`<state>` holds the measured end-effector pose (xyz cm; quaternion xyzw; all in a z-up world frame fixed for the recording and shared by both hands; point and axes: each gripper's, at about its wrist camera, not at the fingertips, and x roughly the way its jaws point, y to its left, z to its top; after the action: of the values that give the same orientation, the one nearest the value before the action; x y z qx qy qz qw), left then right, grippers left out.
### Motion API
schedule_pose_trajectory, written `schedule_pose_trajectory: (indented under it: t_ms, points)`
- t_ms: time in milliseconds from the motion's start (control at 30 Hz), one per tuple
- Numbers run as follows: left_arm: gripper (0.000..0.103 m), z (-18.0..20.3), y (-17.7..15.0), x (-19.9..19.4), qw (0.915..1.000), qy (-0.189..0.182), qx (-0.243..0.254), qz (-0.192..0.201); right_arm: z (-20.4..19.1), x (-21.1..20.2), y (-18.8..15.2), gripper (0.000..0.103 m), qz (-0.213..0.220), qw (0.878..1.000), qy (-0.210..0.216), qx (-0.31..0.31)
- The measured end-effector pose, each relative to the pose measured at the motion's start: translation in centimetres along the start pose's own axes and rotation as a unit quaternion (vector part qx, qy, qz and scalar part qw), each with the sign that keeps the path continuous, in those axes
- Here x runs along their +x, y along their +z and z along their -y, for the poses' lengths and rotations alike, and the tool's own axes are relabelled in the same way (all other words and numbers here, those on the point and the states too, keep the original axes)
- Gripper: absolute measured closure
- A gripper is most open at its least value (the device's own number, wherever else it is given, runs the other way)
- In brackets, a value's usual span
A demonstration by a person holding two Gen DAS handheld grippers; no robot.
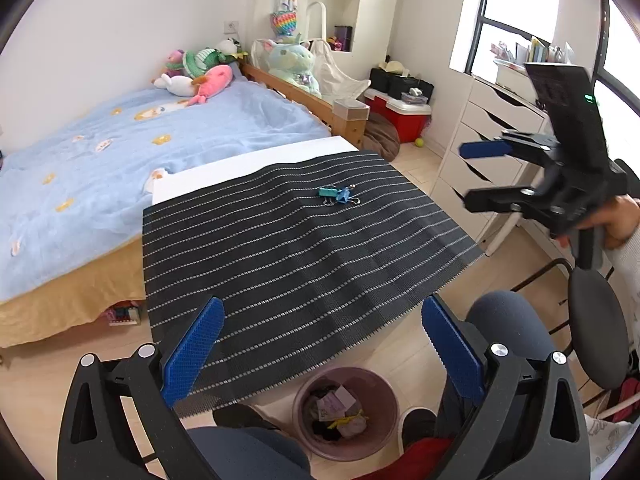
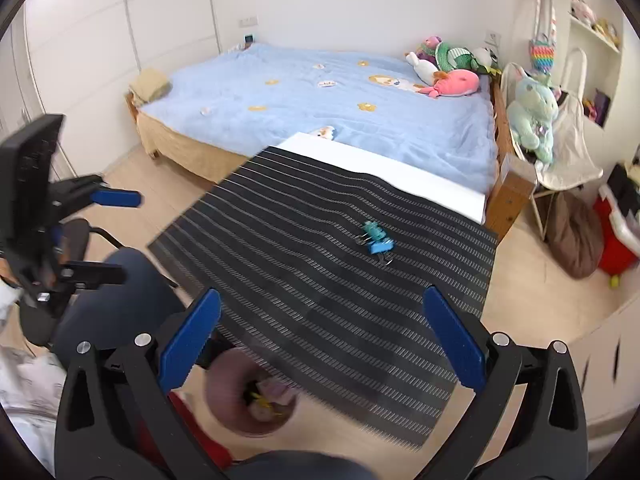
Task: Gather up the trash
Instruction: 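Move the right gripper over the mat down to the blue binder clip, then close the right gripper on the blue binder clip and lift it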
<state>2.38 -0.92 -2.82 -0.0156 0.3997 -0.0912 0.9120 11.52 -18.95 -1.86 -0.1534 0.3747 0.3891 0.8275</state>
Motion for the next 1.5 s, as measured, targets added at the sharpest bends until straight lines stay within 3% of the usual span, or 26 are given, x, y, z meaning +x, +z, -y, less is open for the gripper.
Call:
schedule_pose_trajectory:
  t_ms: [367, 667, 733, 1033, 1333, 1500]
  points:
    - [0.008, -1.2, 0.4, 1.6, 0.9999, -0.002, -0.01, -0.012, 3.5, 6.8, 4.0, 0.004, -0.057, 0.998, 0.015, -0.029]
    - [0.008, -2.0, 0.2, 2.7, 0.9995, -0.001, -0.019, -0.024, 5.0, 12.0, 4.8, 0.004, -0.104, 0.992, 0.031, -0.059]
    - [0.008, -2.1, 0.1, 2.9, 0.9995, 0.0, -0.02, -0.026, 5.2, 13.0, 4.7, 0.017, -0.114, 0.991, 0.034, -0.066]
    - [0.008, -2.6, -0.1, 3.7, 0.999, 0.001, -0.027, -0.035, 5.6, 15.9, 4.3, 0.047, -0.144, 0.986, 0.036, -0.081]
    - [0.008, -2.9, -0.2, 4.3, 0.9987, 0.0, -0.031, -0.042, 5.8, 17.1, 4.2, 0.065, -0.152, 0.984, 0.034, -0.084]
    - [0.008, -2.8, -0.2, 4.3, 0.9986, 0.0, -0.03, -0.043, 5.9, 17.4, 4.1, 0.066, -0.154, 0.984, 0.031, -0.087]
